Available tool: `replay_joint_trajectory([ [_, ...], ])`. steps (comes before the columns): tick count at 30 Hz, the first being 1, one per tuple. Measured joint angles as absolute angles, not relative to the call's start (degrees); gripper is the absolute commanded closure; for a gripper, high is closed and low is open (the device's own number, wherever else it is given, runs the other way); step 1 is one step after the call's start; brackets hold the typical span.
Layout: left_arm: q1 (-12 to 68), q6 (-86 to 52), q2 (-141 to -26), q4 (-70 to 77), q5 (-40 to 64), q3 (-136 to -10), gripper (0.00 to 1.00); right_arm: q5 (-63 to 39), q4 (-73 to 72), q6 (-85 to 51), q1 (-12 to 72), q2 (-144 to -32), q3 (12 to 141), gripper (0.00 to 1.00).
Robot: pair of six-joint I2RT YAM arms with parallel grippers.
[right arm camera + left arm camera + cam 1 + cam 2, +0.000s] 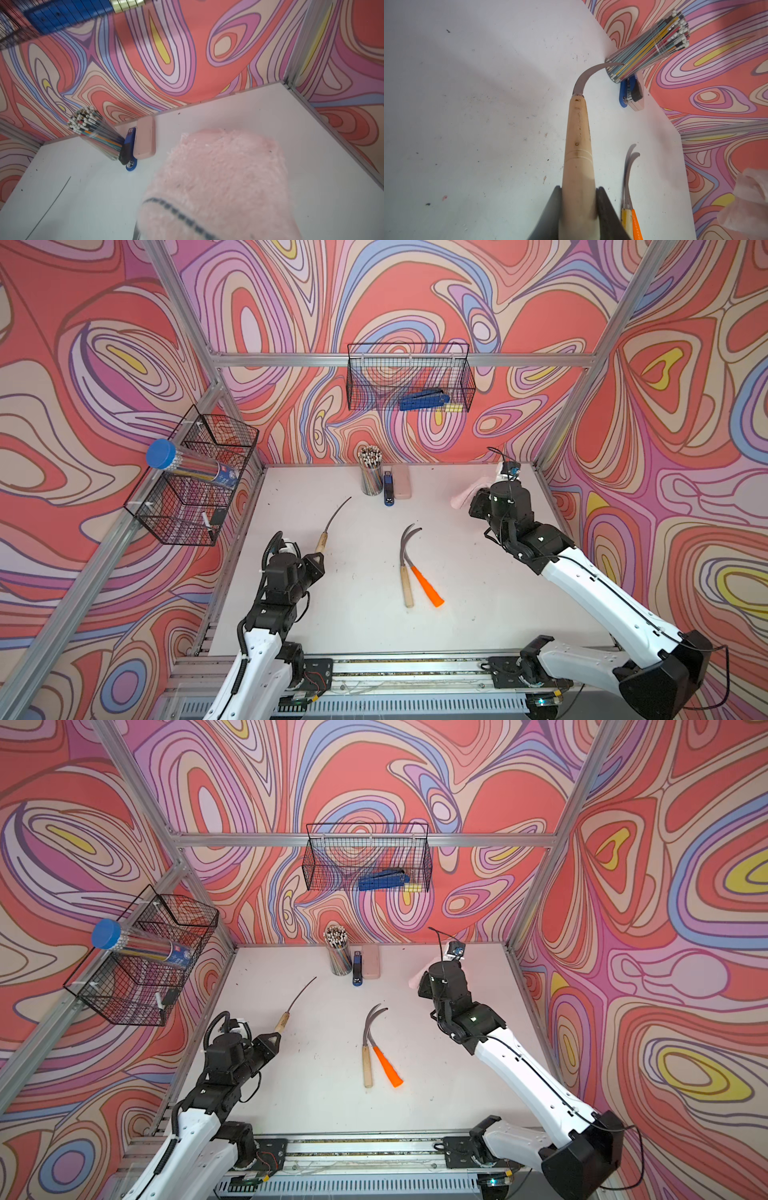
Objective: Wipe small sickles with rags
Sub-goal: Place the small sickle at the center of the board.
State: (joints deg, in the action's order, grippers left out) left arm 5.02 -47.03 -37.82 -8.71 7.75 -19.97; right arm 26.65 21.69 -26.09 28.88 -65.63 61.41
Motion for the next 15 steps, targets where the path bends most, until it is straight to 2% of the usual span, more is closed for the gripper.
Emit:
replay_joint_trajectory([
  [5,6.9,-45.2,-43.4,-7.2,3.2,-20.0,1.0,27.7,21.1,-28.1,28.9,-62.2,56.6,1.0],
  [15,15.5,-41.9,-54.7,-4.9,-6.8,-23.8,1.0,27.7,20.2,-28.8,28.8,-66.1,57.4,1.0],
])
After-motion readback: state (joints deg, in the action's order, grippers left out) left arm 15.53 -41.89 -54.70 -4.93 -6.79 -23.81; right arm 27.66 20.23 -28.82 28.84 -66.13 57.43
